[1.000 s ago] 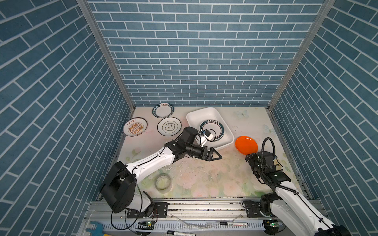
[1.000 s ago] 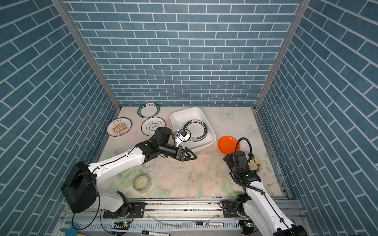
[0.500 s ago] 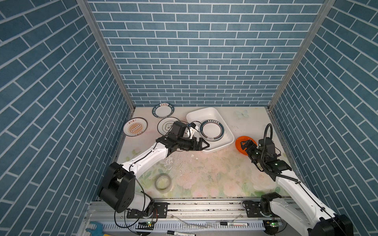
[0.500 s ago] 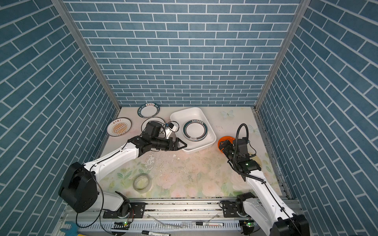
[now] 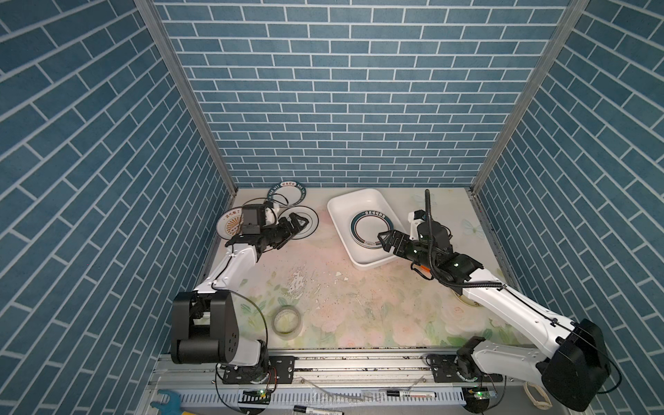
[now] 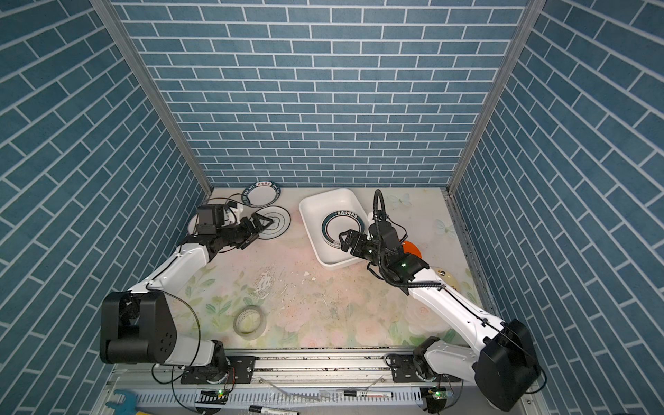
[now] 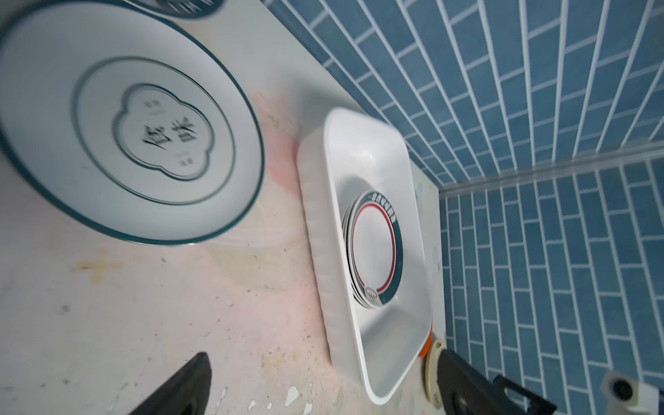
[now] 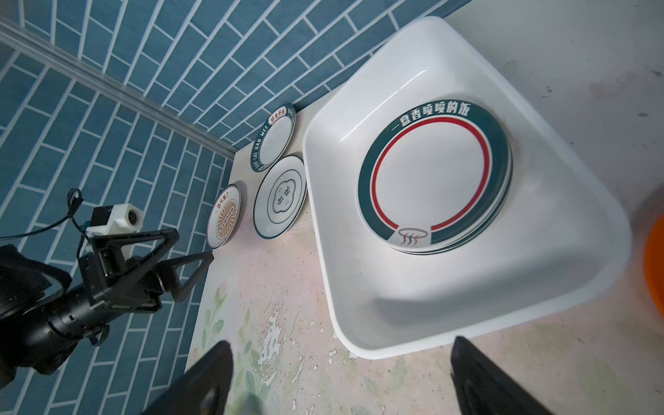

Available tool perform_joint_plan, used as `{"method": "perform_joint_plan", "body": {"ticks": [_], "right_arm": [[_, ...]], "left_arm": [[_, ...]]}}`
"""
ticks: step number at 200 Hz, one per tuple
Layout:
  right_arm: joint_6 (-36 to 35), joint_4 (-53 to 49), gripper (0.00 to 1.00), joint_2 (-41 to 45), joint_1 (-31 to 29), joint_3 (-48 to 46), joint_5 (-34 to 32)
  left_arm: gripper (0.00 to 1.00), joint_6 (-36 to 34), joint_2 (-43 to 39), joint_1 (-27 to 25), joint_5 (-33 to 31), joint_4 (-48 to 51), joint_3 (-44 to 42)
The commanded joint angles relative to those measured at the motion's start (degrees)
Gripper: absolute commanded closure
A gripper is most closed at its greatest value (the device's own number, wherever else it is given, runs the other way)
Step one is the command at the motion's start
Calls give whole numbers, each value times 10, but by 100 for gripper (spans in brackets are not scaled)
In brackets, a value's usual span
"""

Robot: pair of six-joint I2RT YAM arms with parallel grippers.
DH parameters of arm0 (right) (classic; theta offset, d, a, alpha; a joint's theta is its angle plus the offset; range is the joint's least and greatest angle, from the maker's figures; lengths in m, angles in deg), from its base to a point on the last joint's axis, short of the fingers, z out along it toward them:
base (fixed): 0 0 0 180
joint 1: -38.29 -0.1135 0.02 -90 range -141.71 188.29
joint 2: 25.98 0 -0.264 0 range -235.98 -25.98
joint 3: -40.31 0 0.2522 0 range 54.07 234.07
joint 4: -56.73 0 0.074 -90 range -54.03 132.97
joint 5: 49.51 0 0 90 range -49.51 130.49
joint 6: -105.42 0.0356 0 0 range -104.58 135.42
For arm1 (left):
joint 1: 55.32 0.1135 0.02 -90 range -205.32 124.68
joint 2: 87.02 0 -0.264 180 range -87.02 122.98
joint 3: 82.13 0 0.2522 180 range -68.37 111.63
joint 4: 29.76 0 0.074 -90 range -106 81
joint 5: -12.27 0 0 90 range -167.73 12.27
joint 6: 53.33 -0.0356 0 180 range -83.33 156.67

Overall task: Place the plates into the plastic bin on the countertop
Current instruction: 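Move the left gripper to the green-rim plate farthest from the robot and grasp it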

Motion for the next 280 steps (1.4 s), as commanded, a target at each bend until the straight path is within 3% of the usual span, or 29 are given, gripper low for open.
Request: {"method": "perform_joint_plan", "body": {"ticks": [1,22,65,143,217,258,280], "right_arm": [[-22,46,6,2,-23,0,-19],[-22,61,6,3,-43,0,-22],[-35,57,6,-8,-82,17,-9],[-42,55,5,32,-110,-9,-34],[-46,11,4,71,-111,-32,-82],[-48,4,2,83,-110,-42,-110],[-48,-5,2,91,-110,-44,-115]], "left_arm": [[1,21,30,55,9,-24,-7],[3,18,67,85,14,-25,8],[5,13,126,98,6,-33,19],[15,104,238,93,-26,-147,28],[18,112,315,68,-44,-169,60],[27,120,345,55,-55,-171,73],[43,127,351,55,-56,-179,71]]}}
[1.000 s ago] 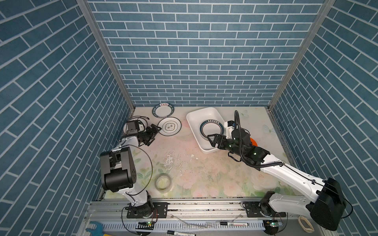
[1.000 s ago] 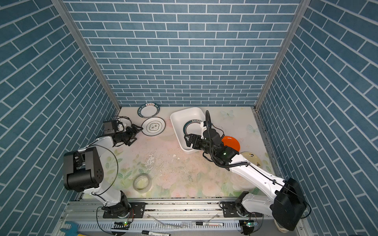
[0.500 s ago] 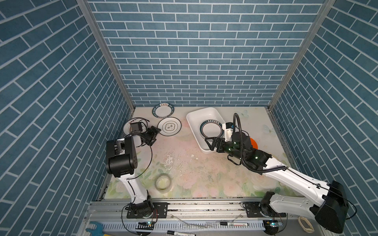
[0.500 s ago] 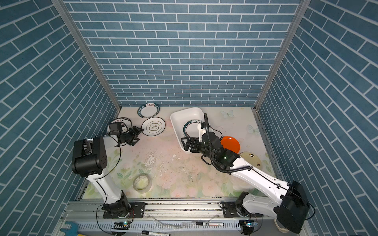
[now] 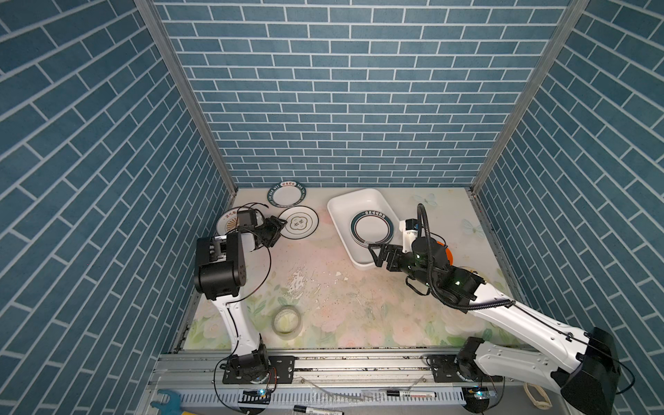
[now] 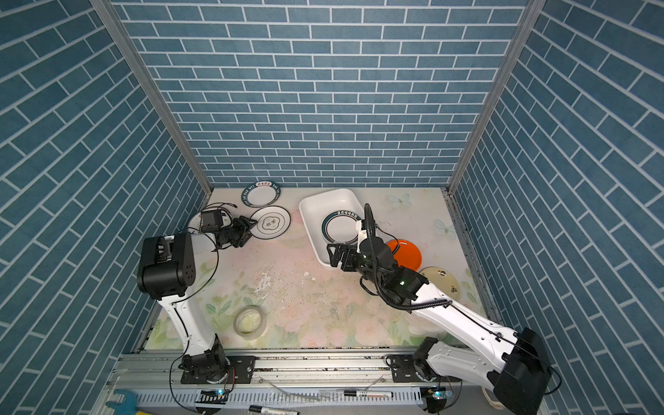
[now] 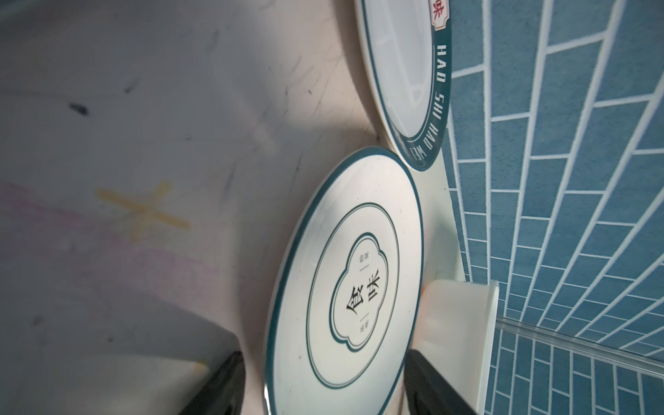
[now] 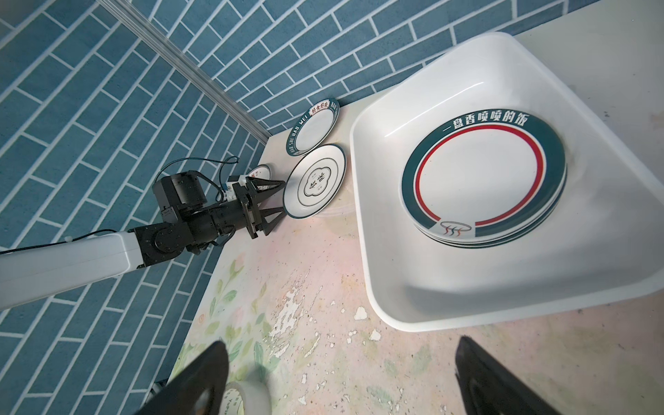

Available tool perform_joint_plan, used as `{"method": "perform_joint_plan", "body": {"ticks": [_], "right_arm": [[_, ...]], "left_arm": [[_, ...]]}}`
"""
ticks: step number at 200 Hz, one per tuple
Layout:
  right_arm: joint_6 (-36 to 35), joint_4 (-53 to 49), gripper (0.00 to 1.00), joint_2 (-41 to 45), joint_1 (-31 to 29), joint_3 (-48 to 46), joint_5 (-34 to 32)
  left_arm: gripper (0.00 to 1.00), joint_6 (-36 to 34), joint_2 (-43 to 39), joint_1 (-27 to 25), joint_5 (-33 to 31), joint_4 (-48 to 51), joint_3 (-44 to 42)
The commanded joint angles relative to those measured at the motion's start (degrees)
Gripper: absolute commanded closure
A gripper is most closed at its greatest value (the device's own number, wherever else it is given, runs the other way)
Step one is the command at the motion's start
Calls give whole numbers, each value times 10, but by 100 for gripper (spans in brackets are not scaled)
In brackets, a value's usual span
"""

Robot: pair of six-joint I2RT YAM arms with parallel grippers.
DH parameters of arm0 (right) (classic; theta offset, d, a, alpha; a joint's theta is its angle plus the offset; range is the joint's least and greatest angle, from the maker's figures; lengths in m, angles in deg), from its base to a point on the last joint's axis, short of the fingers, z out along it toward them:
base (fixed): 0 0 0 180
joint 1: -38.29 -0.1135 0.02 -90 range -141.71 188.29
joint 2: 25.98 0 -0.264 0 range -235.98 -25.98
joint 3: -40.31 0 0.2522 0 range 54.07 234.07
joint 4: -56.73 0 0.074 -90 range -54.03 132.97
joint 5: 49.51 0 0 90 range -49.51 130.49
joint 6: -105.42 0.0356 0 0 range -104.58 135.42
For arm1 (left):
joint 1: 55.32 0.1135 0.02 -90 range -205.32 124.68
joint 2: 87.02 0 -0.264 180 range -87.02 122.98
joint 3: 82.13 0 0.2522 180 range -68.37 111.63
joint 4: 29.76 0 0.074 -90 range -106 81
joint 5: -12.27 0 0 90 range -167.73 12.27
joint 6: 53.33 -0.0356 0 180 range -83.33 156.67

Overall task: Place the plates into the plastic bin on the countertop
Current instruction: 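Move the left gripper to the green-rim plate farthest from the robot and grasp it, then lift the green-rim plate with the left gripper and carry it over the bin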

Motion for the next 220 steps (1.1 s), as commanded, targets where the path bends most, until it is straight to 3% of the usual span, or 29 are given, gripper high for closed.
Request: {"method": "perform_joint_plan", "body": {"ticks": [1,34,91,185,220], "right_arm": [[-18,-14,2,20,-1,-10,-25],[-18,-42,2,42,0,-17,-50],[-26,-123,2,93,7,-19,-124],[-133,-214,1,93,48,73,-198],[-188,-243,2,77,118,127,-161]], "left_arm": [[45,7,28,-4,-23,25,-7],[72,13,28,-5,-22,20,-13],[100,33,-4,-4,-3,-25,-49],[100,18,-172,-4,7,43,-83],[100,12,-251,-5,16,81,-95]]}}
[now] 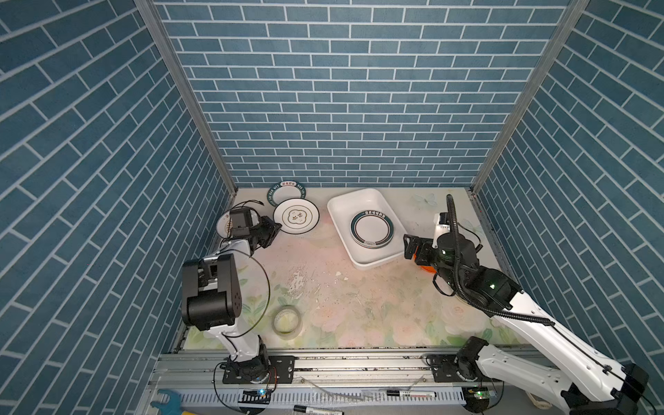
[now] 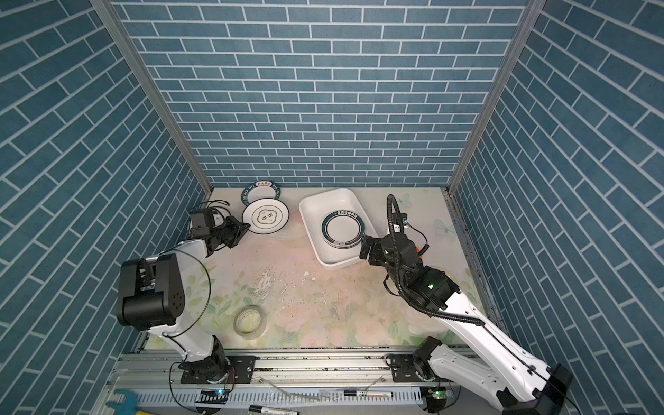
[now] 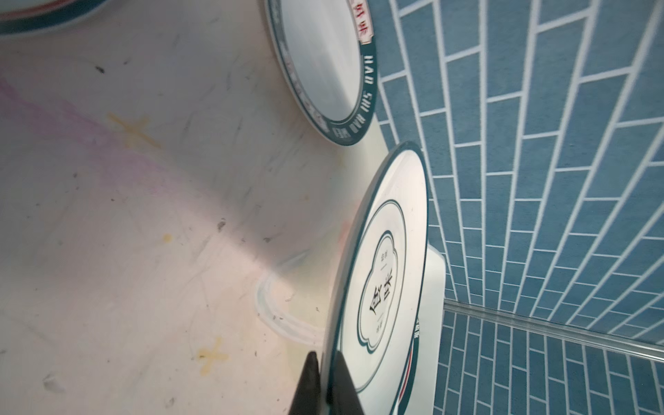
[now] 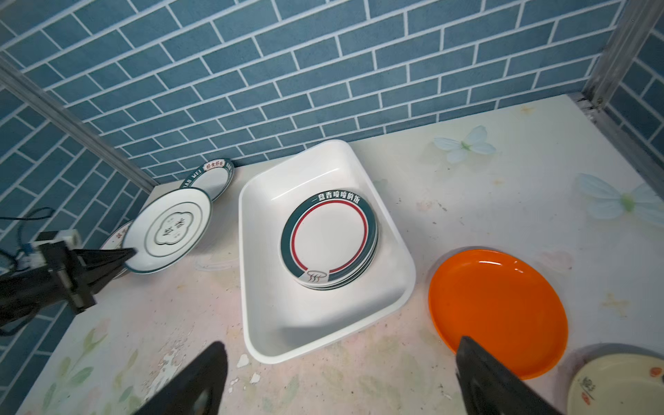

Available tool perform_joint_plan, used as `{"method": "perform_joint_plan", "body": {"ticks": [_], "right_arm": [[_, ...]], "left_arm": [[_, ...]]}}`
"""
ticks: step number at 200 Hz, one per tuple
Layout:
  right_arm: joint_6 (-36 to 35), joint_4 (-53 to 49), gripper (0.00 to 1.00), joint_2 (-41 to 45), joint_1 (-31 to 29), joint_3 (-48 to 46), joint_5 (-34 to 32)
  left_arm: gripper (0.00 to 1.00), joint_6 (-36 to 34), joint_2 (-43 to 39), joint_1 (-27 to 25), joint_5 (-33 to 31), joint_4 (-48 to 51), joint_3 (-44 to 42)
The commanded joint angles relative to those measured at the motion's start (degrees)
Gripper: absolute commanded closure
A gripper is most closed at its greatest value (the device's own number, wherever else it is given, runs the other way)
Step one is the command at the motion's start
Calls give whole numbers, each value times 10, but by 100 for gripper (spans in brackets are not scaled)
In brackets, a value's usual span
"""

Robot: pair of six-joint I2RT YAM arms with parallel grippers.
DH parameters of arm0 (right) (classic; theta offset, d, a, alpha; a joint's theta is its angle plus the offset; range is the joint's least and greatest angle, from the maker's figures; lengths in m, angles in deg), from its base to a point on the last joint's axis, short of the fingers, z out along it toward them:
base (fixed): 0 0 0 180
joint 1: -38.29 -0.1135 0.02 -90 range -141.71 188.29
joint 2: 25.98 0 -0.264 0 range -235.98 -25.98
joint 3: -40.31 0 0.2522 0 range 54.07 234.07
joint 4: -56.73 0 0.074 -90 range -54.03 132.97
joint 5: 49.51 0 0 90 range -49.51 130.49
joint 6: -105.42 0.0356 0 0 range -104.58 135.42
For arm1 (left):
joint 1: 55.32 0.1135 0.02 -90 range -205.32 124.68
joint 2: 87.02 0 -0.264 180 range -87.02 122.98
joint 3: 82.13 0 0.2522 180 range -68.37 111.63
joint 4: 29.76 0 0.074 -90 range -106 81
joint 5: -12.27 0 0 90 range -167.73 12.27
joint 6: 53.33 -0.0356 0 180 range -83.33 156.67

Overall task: Place the plates into the plastic bin on the countertop
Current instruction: 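Lift the green-rim plate with the left gripper and carry it over the bin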

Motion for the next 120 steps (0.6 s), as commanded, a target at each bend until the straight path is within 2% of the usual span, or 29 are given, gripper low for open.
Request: {"method": "perform_joint_plan", "body": {"ticks": [1,22,49,63,84,120], "right_arm": [[-67,-39,1,-11,40,50,5],[-124,-71,1,-27,74,65,-2],[-139,-84,2,-23,111,52,20],[-150,-51,2,-7,113,26,39],[-148,9,2,7,117,-23,29],[-135,71,2,-8,121,-87,40]], "left_arm": [[100,-13,-47,-3,14,31,-10],[100,-13,-94,-12,23,48,-20],[100,-17,-158,-32,27,78,-29],[100,-23,-188,-46,28,99,-28],[100,-32,-225,-74,28,135,-22],[100,-54,-269,-133,15,205,6]]}}
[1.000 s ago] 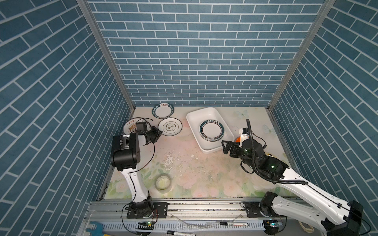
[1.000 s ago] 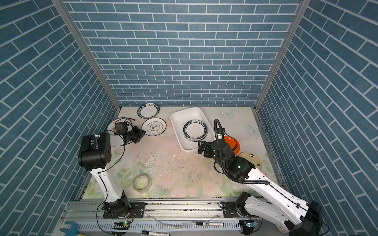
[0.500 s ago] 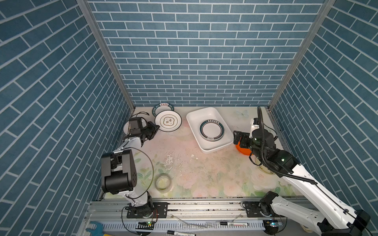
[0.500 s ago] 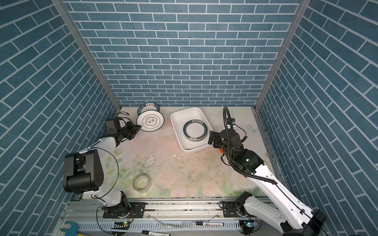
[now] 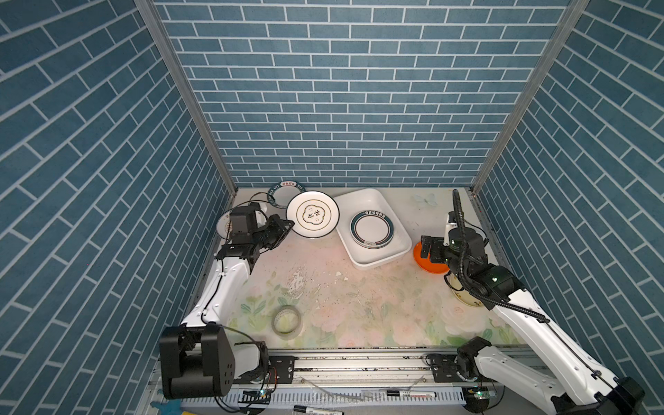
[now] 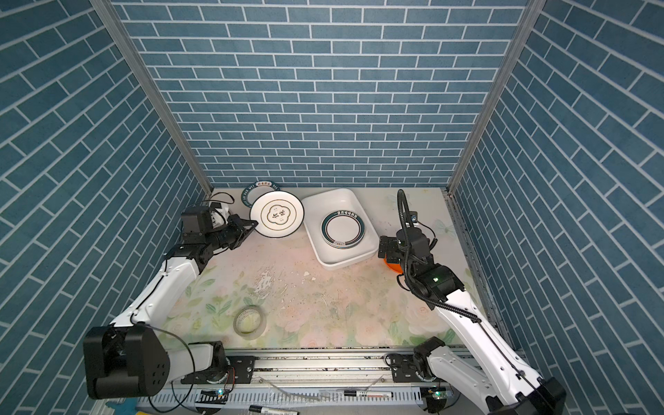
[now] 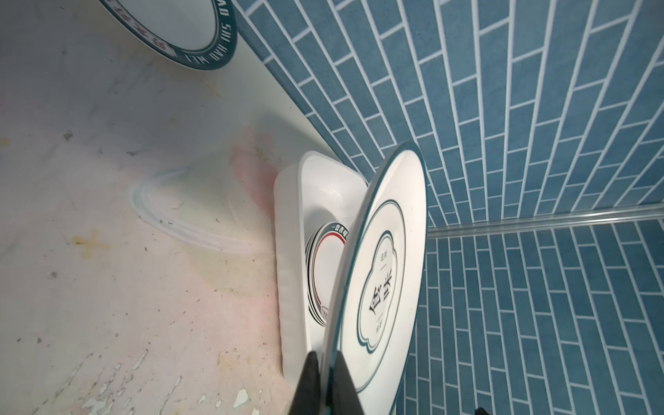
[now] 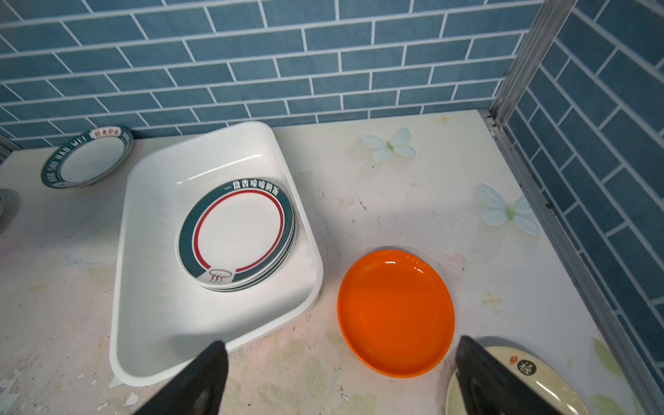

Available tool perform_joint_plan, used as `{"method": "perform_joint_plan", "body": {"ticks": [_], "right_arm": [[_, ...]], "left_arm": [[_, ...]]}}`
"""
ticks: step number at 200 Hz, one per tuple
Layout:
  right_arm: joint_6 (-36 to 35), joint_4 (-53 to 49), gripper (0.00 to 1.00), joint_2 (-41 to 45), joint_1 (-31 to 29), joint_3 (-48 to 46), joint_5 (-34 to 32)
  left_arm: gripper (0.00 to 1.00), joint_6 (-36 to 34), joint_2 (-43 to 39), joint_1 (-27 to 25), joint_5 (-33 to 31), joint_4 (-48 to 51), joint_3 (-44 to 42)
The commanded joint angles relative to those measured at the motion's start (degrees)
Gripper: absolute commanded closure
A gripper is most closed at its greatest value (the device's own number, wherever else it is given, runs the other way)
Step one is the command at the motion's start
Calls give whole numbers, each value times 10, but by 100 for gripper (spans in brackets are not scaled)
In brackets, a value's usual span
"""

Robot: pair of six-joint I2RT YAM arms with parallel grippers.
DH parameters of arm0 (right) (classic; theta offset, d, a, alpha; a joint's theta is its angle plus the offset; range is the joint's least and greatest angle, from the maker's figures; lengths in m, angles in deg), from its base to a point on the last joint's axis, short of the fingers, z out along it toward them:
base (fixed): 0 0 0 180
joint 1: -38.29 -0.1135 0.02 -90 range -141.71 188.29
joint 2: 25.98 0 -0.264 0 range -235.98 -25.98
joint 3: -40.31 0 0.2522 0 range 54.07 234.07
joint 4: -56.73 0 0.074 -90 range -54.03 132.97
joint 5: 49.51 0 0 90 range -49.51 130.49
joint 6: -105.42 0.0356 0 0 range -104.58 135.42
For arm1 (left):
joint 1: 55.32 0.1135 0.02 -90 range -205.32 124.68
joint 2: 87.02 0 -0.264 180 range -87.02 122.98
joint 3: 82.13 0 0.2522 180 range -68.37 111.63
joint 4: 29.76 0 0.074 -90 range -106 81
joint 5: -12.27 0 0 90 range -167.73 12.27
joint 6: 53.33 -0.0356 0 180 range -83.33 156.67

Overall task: Place the plates into the plastic bin on the countertop
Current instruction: 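Lift the green-rim plate with the left gripper and carry it over the bin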

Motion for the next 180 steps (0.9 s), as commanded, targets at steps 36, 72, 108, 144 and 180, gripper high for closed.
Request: {"method": "perform_joint_plan", "body": {"ticks": [36,72,108,144,180], "right_arm": [[-25,158,2,19,4,-103,-22],[-33,230,2,46,4,-145,-24],[-47,306,3,72,4,-201,-3],[-33,371,3,69,4,-246,28],[-36,399,3,48,4,-251,41]], "left_arm": [[100,-41,-33,-100,-14,98,57],[100,-34,-7,-162,-49,93,72],[100,-32,72,-199,-69,70,112],[100,-25,164,-231,-99,49,168],[100,-7,250,-243,-108,28,214]]}}
